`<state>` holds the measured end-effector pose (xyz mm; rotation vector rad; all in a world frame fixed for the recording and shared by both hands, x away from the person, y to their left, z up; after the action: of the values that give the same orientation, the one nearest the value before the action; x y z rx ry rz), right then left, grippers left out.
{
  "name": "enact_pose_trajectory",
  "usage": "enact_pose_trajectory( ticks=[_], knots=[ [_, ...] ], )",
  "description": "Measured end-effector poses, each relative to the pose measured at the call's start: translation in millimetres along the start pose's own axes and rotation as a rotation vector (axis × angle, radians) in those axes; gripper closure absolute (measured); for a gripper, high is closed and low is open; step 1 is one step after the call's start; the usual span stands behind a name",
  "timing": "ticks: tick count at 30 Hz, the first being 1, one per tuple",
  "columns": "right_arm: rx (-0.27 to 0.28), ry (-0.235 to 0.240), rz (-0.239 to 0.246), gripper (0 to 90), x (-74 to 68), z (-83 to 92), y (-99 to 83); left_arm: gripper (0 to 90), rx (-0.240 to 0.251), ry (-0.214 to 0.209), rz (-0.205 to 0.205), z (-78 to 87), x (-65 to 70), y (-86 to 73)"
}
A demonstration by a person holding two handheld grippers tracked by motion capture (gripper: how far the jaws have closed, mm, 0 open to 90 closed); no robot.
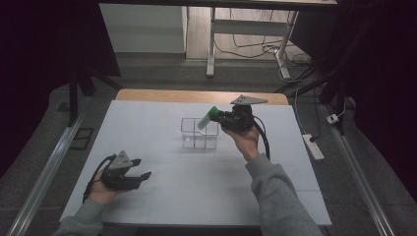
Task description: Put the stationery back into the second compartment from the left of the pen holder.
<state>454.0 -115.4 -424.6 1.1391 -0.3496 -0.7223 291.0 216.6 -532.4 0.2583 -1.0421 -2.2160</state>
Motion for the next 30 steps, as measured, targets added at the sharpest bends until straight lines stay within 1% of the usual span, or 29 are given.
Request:
enact_pose_trajectory(
  ticks=[2, 6, 7, 8, 9, 10, 11, 13, 16, 20, 23, 26, 28, 30],
  knots=[
    [-0.018, 0.0, 0.003, 73.9, 0.4, -5.7, -3.1, 35.2, -0.004, 0.0, -0.004, -0.8, 0.3, -0.1],
    [-0.036, 0.009, 0.006, 73.6, -0.2, -11.9, -6.4, 34.7, -0.005, 0.0, 0.001, -1.4, -0.7, -0.3],
    [-0.045, 0.022, 0.009, 72.9, -0.2, -13.8, -7.7, 34.7, -0.004, 0.0, 0.004, -1.3, -1.1, -0.4],
    [-0.049, 0.032, 0.008, 68.6, -0.2, -15.1, -8.7, 34.7, -0.004, 0.001, 0.005, -1.1, -1.5, -0.6],
    [-0.055, 0.024, 0.007, 61.0, 0.1, -16.3, -9.8, 34.6, -0.004, 0.001, 0.006, -1.0, -1.8, -0.7],
    [-0.058, 0.014, 0.009, 57.0, 0.6, -16.6, -10.7, 34.4, -0.003, 0.001, 0.006, -0.9, -2.0, -0.8],
    [-0.057, 0.016, 0.011, 55.5, 1.0, -15.8, -11.5, 34.4, -0.003, 0.002, 0.006, -0.8, -2.0, -0.9],
    [-0.058, 0.005, 0.014, 52.6, 2.1, -11.6, -13.7, 34.4, -0.002, 0.003, 0.007, -0.7, -2.4, -0.8],
    [-0.055, -0.007, 0.019, 51.5, 5.1, -0.8, -20.2, 34.4, -0.002, 0.0, 0.009, -1.0, -2.7, -0.9],
    [-0.057, -0.028, 0.018, 50.6, 12.5, 20.1, -36.2, 34.3, -0.003, -0.003, 0.009, -1.8, -2.3, -0.6],
    [-0.064, -0.044, 0.028, 49.8, 17.9, 40.3, -51.6, 34.3, -0.001, -0.006, 0.009, -2.1, -2.2, 0.0],
    [-0.083, -0.071, 0.063, 48.4, 20.4, 59.7, -65.5, 34.3, 0.001, -0.011, 0.011, -2.1, -2.6, 0.6],
    [-0.079, -0.08, 0.061, 47.7, 23.5, 76.1, -77.4, 34.3, 0.001, -0.014, 0.011, -2.5, -2.6, 1.0],
    [-0.091, -0.089, 0.068, 46.7, 26.0, 88.3, -87.4, 34.3, -0.001, -0.017, 0.011, -2.6, -2.1, 1.3]
  ],
)
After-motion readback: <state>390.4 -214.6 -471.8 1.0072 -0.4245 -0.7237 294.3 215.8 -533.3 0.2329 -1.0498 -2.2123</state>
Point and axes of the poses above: each handheld gripper's, and its own axes: z roughly backward along the jaws, y roughly out of its top, x roughly to its right, the point moved 3 cm from there along -z, roughly forward along the jaws, and after that the axes turned 9 degrees about -y, right-handed, at the moved point
